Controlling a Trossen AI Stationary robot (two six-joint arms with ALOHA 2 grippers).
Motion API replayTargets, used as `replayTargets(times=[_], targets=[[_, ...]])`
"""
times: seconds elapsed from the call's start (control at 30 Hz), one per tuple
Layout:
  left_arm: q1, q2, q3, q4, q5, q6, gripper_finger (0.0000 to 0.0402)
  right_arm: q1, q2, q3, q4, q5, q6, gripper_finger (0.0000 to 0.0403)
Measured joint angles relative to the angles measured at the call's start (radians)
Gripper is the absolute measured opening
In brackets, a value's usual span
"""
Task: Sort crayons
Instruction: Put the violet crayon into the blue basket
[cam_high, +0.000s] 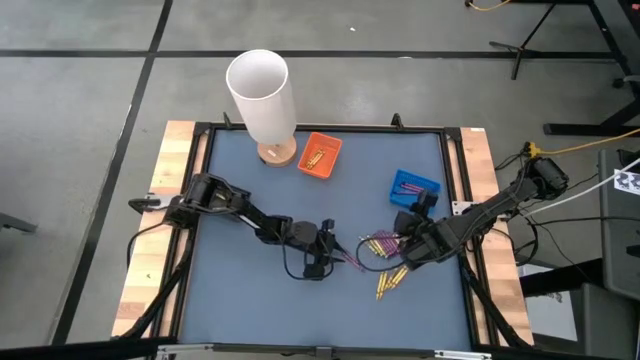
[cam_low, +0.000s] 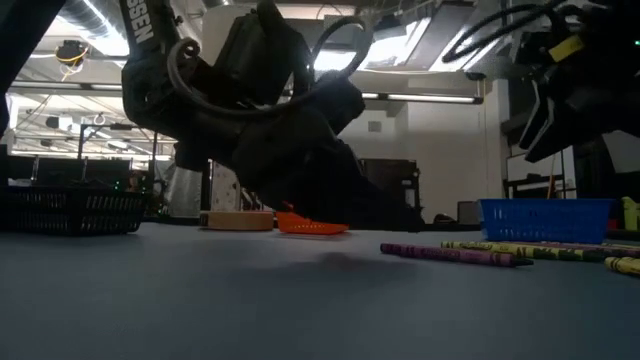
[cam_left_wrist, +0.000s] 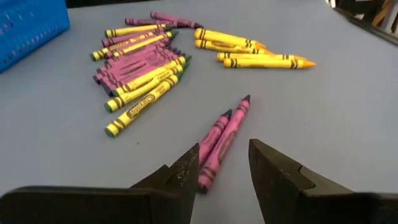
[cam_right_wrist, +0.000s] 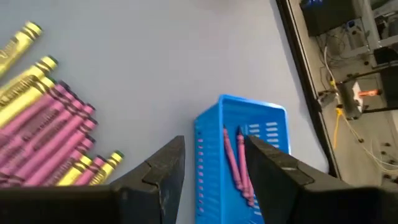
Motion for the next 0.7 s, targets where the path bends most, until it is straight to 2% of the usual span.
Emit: replayTargets(times=[0.2,0.5,0.7], targets=[[0.001,0.000,0.000,-0.047,-0.001,0.000,0.0124,0.000,0.000,0.000,0.046,0.000,-0.071,0.0168],[0.005,0.000,0.000,-0.078,-0.001,-0.001,0.0124,0.000,0.000,0.000,0.125,-0.002,-0.076,0.0168],[0.001,0.000,0.000,-0.083,0.013,-0.002,0.0124,0.000,0.000,0.000,0.187,-0.064,-0.078,0.0168]])
